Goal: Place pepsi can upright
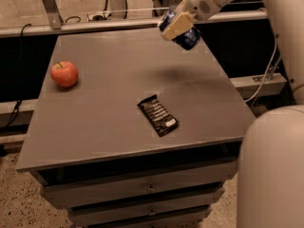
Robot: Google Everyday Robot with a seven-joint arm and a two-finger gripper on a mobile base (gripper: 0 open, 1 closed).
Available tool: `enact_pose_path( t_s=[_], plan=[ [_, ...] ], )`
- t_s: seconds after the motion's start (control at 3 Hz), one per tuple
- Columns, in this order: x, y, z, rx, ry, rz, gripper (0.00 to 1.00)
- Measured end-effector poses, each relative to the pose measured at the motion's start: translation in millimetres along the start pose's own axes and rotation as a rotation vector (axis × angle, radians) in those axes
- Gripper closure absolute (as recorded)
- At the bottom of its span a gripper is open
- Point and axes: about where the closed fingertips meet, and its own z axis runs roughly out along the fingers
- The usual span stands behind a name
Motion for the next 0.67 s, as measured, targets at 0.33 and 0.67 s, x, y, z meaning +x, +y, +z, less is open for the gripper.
enact_pose_path(
  t_s=[0.33,0.67],
  plan=[
    [24.0,-1.8,-34.8,-0.047,-0.305,0.065,1.00],
    [48.6,-7.2,-50.5,-0.058,-0.458,0.119,1.00]
  ],
)
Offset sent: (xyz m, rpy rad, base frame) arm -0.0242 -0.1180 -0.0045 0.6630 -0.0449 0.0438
